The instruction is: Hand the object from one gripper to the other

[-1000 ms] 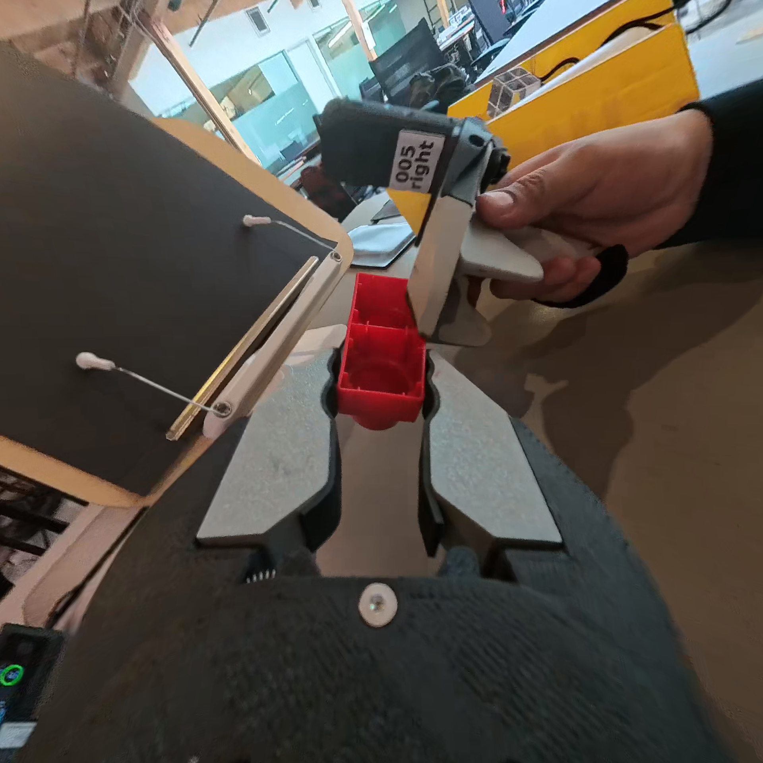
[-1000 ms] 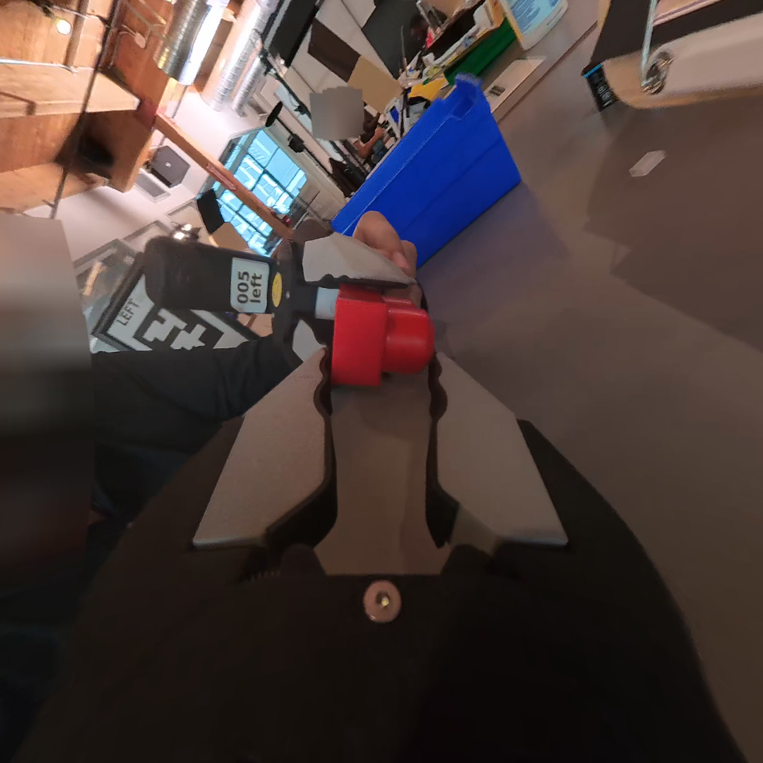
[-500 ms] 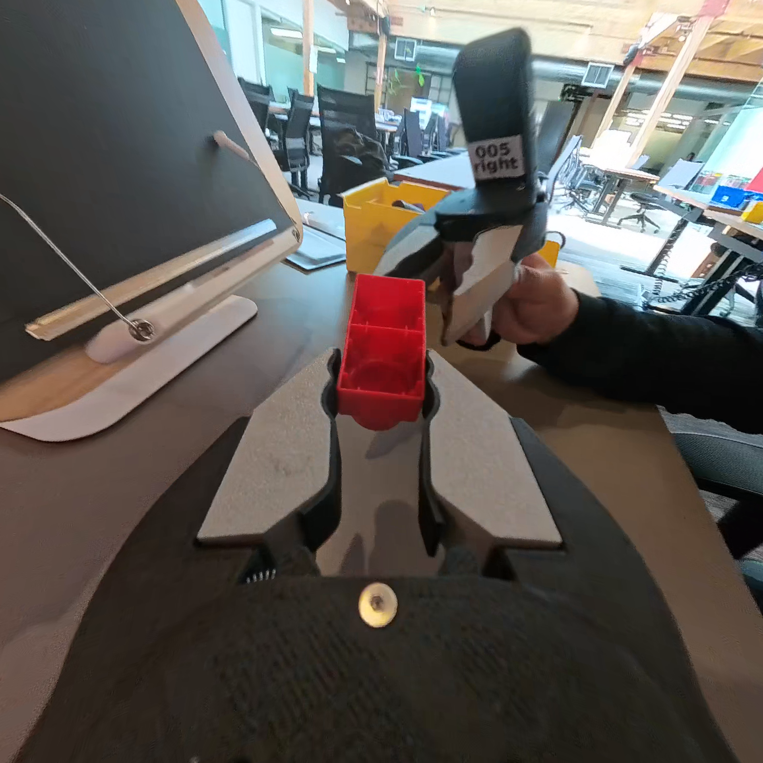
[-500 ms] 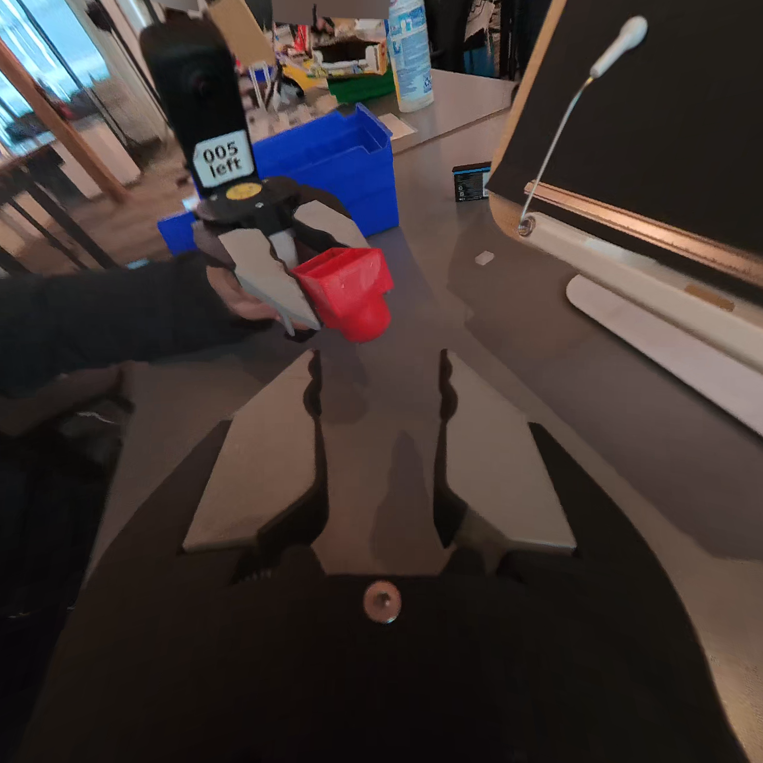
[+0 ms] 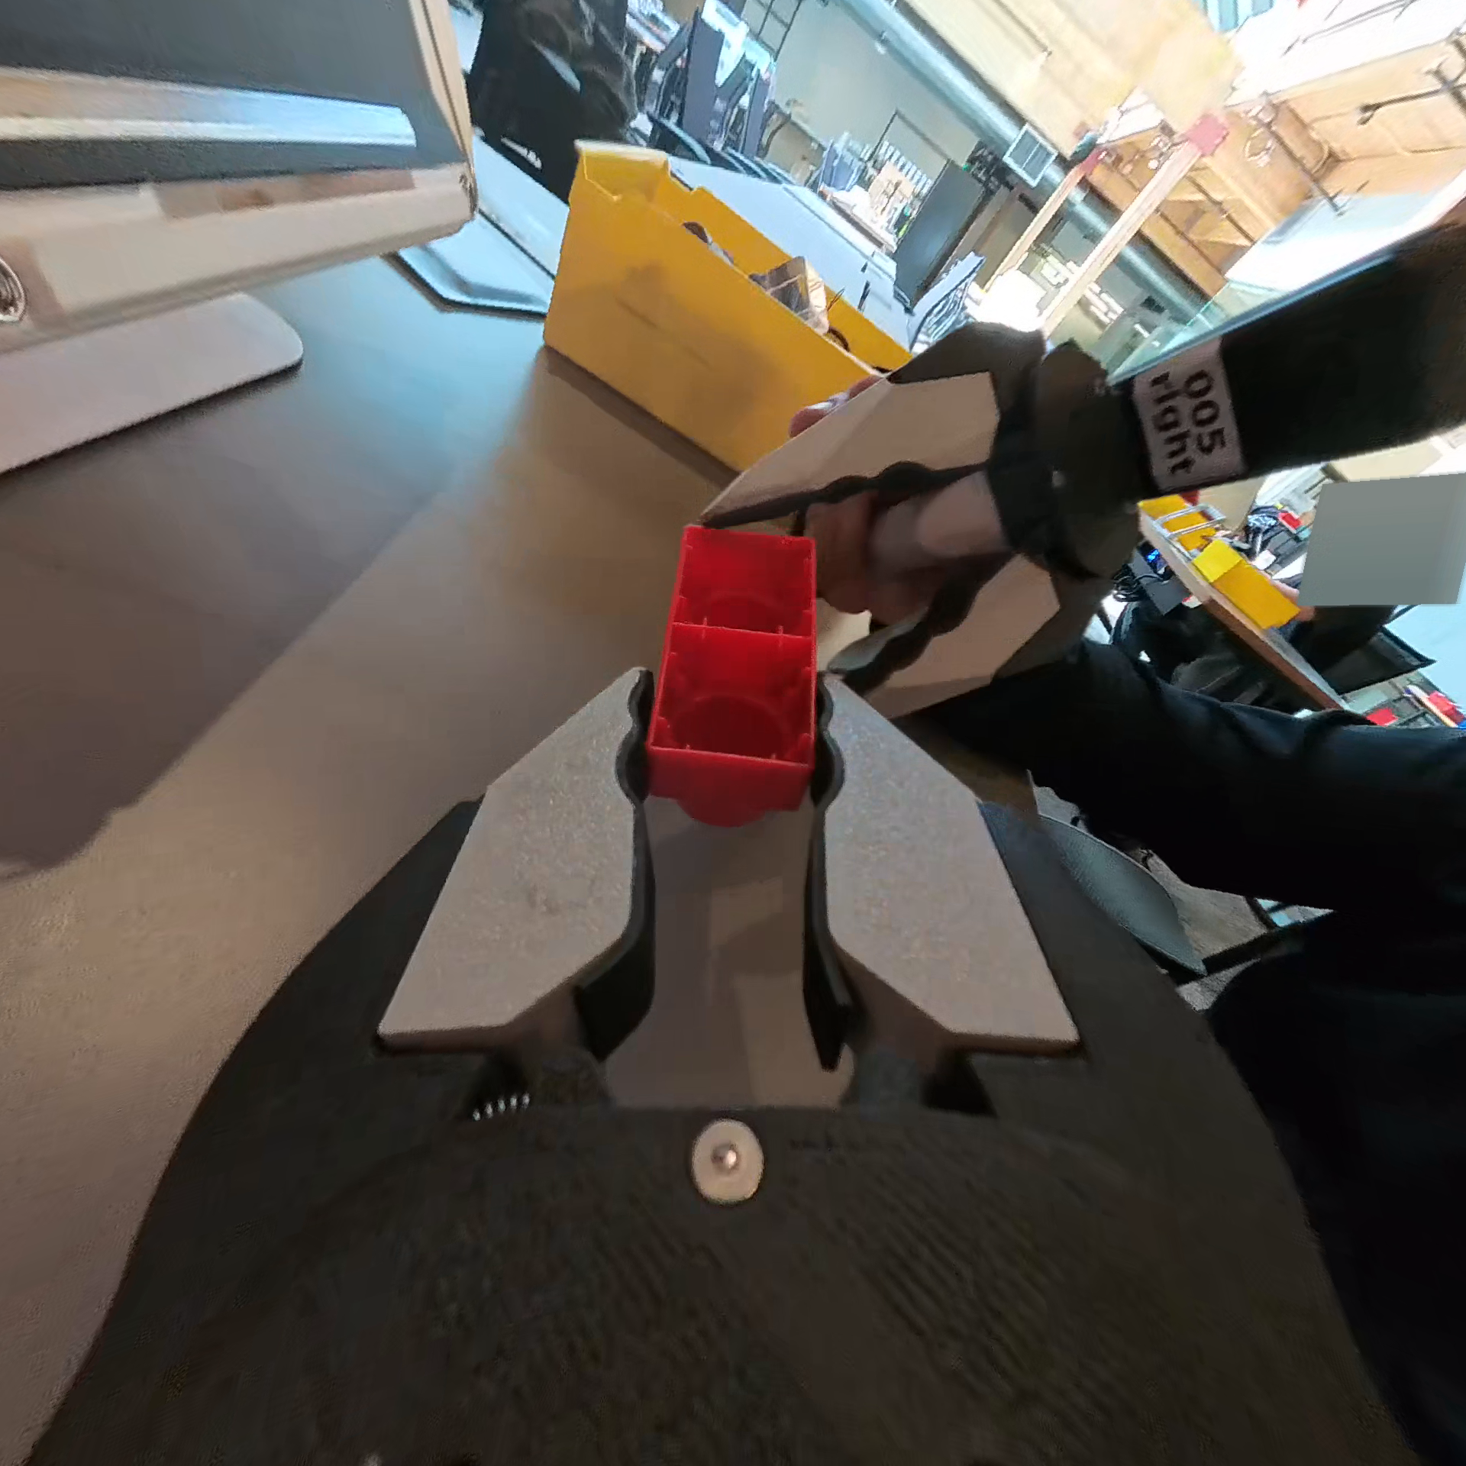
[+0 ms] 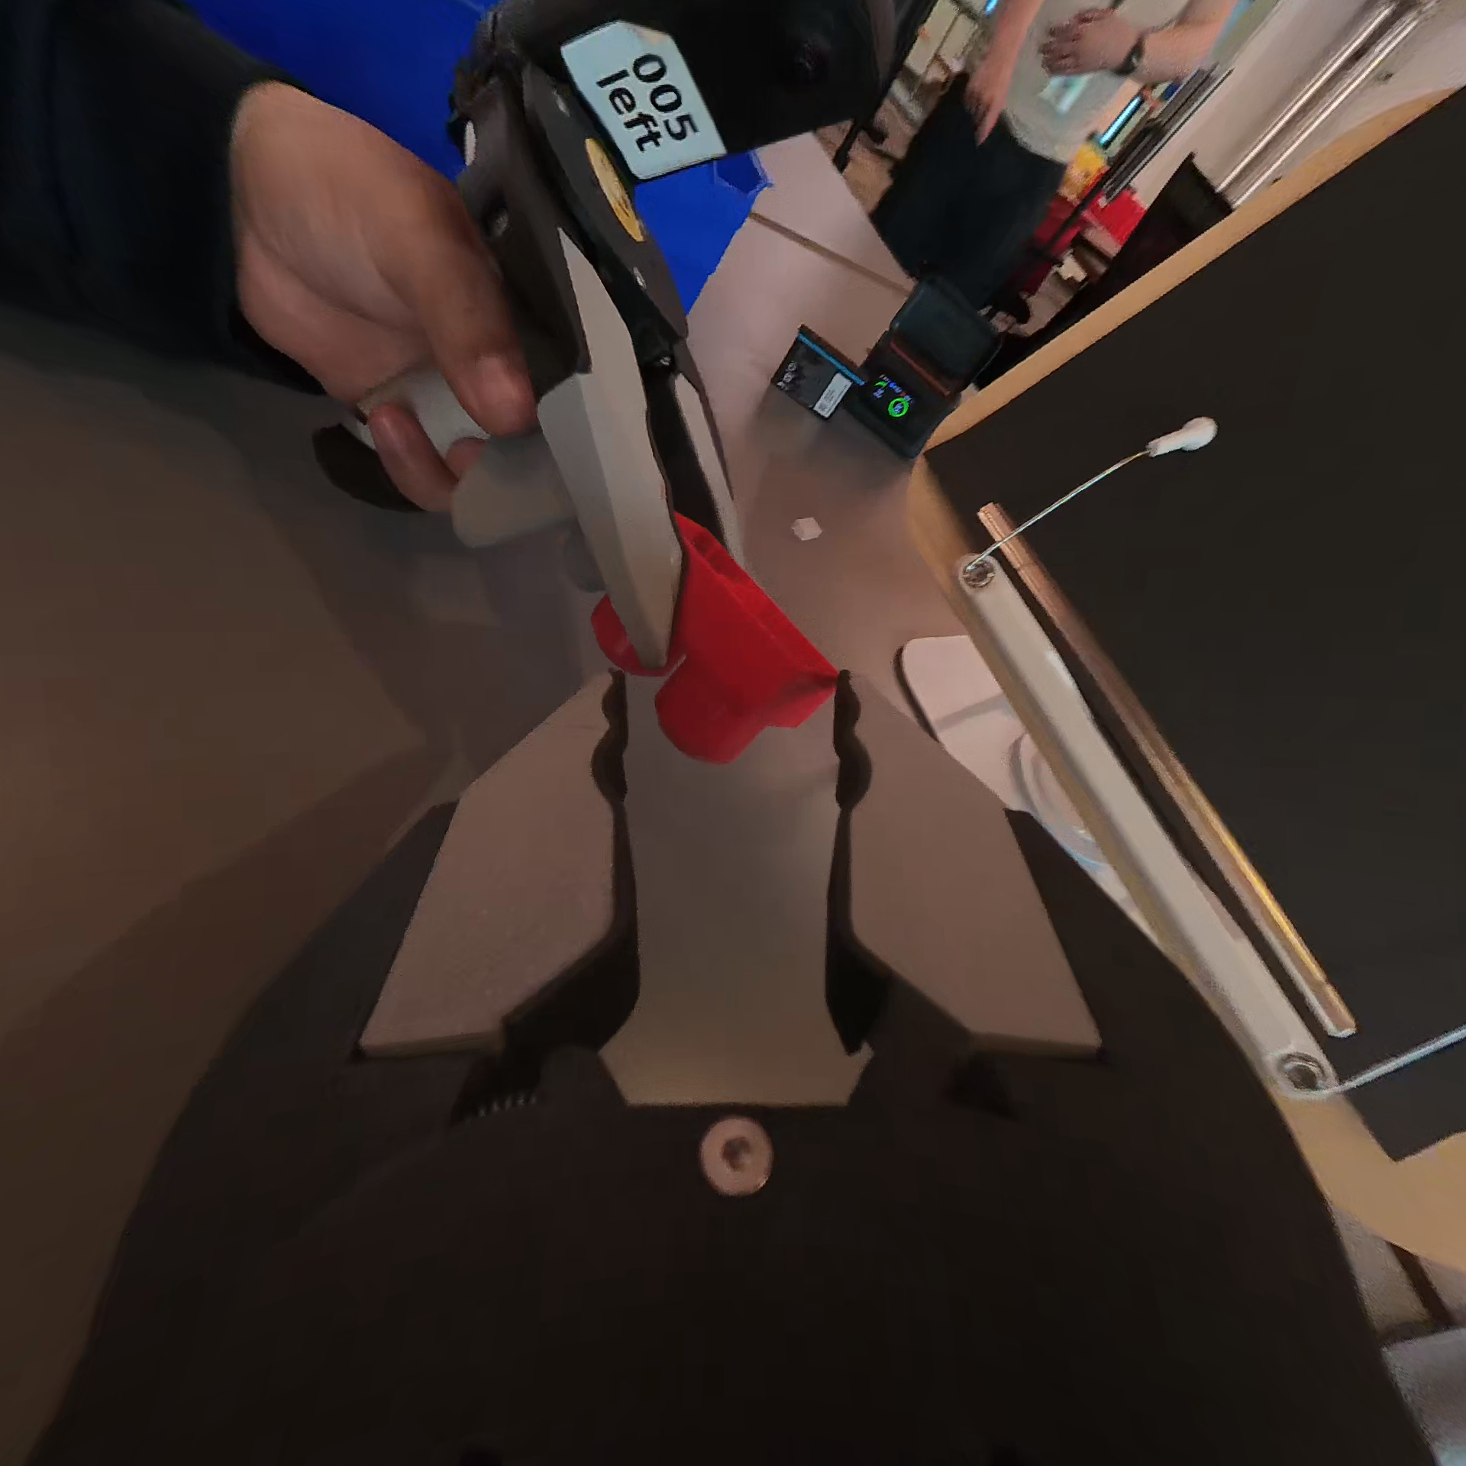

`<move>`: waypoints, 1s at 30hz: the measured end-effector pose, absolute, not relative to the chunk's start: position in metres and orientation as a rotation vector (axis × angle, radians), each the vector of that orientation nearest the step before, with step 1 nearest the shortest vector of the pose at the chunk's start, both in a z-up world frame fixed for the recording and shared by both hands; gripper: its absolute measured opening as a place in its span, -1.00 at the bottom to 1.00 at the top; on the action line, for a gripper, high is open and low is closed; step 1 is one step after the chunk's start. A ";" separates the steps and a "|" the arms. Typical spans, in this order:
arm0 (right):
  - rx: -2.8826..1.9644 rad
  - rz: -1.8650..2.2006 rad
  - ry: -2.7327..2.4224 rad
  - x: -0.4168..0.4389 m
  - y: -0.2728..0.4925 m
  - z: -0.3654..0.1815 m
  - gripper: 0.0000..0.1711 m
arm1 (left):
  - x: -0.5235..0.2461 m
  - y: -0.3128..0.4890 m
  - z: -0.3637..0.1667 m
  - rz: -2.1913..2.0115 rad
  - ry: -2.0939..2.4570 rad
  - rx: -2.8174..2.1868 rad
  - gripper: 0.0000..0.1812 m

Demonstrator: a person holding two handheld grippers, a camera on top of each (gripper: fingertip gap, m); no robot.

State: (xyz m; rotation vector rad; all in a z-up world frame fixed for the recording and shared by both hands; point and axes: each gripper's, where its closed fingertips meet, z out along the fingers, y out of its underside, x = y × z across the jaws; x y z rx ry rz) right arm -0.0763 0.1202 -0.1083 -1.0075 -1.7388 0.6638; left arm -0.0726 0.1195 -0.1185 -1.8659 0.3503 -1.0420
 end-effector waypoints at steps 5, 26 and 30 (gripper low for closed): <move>-0.951 0.638 -1.807 -0.074 0.113 -0.116 -0.44 | -0.060 0.112 -0.127 -1.107 0.399 -1.910 -0.59; -1.214 0.818 -1.786 -0.075 0.127 -0.122 -0.83 | -0.077 0.125 -0.107 -0.969 0.356 -1.780 -0.47; -1.393 0.950 -1.674 -0.071 0.150 -0.119 -0.98 | -0.080 0.127 -0.113 -0.761 0.471 -1.795 -0.31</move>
